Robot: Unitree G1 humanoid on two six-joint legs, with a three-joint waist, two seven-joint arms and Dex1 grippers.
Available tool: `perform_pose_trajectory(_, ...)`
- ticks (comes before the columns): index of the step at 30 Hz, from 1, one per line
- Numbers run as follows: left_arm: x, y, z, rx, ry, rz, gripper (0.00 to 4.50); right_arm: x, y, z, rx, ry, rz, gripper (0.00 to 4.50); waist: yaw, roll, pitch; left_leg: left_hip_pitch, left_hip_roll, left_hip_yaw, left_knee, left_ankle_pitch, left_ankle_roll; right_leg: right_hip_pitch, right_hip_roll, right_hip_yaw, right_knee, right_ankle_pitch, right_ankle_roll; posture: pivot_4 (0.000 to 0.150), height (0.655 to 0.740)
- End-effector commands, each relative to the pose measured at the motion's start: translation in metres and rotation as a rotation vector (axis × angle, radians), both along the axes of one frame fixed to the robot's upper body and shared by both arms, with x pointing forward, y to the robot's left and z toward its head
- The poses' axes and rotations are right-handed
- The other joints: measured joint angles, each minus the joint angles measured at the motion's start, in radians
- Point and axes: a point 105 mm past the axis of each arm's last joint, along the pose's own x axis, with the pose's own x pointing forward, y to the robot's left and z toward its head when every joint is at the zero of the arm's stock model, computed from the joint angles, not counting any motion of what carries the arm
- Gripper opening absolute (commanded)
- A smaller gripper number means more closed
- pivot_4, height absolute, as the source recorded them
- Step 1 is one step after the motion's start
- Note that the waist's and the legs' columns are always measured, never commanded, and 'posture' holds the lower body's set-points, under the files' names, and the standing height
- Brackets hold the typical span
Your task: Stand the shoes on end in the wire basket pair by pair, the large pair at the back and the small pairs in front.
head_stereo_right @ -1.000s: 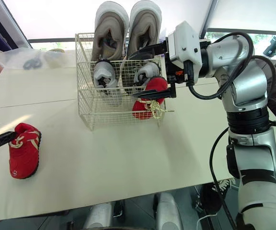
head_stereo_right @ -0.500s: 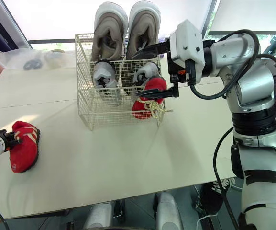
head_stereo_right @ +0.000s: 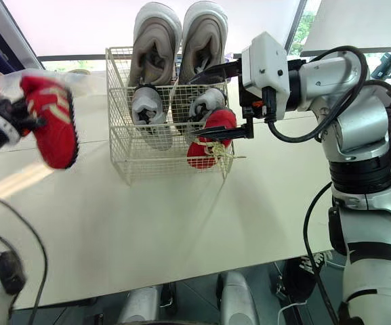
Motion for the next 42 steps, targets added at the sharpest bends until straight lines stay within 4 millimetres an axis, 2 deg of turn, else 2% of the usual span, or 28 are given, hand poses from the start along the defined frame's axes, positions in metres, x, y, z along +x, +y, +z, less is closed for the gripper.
perform_pose_trajectory(1,-0.017,-0.038,0.036,0.007,-0.225,-0.037,0.05,-0.005,-0.003,0.014,0.018,-0.066,-0.007,4.5,0.0,0.0,0.0,0.0,0.0,0.0,0.0,0.0,0.0,0.001,0.0,0.0,0.0,0.0,0.0,0.15,0.74)
perform_pose_trajectory(3,-0.017,-0.049,0.038,0.007,-0.272,-0.037,0.05,-0.005,-0.003,0.014,0.022,-0.066,-0.01,4.5,-0.001,0.0,0.0,0.003,0.0,0.0,0.0,0.0,0.0,0.003,0.0,0.0,0.0,0.0,0.0,0.15,0.74)
perform_pose_trajectory(4,-0.012,-0.055,0.035,0.029,-0.296,0.022,0.05,-0.006,-0.004,0.014,0.023,-0.069,-0.017,4.5,-0.001,0.0,0.0,0.005,0.0,0.0,0.0,0.0,0.0,0.005,0.0,0.0,0.0,0.0,0.0,0.15,0.74)
perform_pose_trajectory(8,-0.005,-0.084,0.026,0.169,-0.422,0.11,0.05,-0.008,-0.006,0.015,0.032,-0.067,-0.035,4.5,0.002,0.0,0.0,0.012,0.0,0.0,-0.001,0.0,0.0,0.011,0.001,0.0,-0.002,0.0,0.0,0.15,0.74)
perform_pose_trajectory(12,-0.002,-0.107,0.007,0.198,-0.474,0.125,0.05,-0.011,-0.011,0.014,0.033,-0.065,-0.066,4.5,0.006,0.0,0.0,0.012,0.0,0.0,-0.001,-0.001,0.001,0.011,0.0,0.0,-0.003,0.0,0.0,0.15,0.74)
perform_pose_trajectory(16,0.0,-0.122,-0.013,0.224,-0.495,0.144,0.05,-0.013,-0.013,0.014,0.032,-0.063,-0.085,4.5,0.004,0.0,0.0,0.012,0.0,0.0,-0.001,-0.001,0.002,0.011,0.0,0.0,-0.003,0.0,0.0,0.15,0.74)
perform_pose_trajectory(21,0.002,-0.128,-0.044,0.242,-0.477,0.17,0.05,-0.015,-0.013,0.015,0.035,-0.061,-0.097,4.5,0.002,0.0,0.0,0.012,0.0,-0.001,-0.001,-0.001,0.002,0.011,0.0,0.0,-0.003,0.0,0.0,0.15,0.74)
perform_pose_trajectory(26,0.002,-0.131,-0.074,0.34,-0.544,0.227,0.05,-0.017,-0.013,0.015,0.035,-0.056,-0.101,4.5,0.003,0.0,-0.001,0.012,0.0,-0.001,0.0,-0.002,0.003,0.012,0.0,0.0,-0.003,-0.002,-0.004,0.15,0.74)
perform_pose_trajectory(34,0.001,-0.133,-0.102,0.398,-0.577,0.277,0.05,-0.016,-0.013,0.015,0.032,-0.055,-0.099,4.5,0.006,0.001,-0.003,0.013,0.0,-0.001,0.0,-0.003,0.004,0.013,-0.001,0.0,-0.004,-0.003,-0.004,0.15,0.74)
perform_pose_trajectory(42,-0.003,-0.135,-0.081,0.423,-0.74,0.363,0.05,-0.016,-0.011,0.017,0.033,-0.06,-0.088,4.5,0.022,0.001,-0.006,0.014,0.0,0.0,0.0,-0.003,0.004,0.013,-0.001,0.0,-0.004,-0.003,-0.004,0.15,0.74)
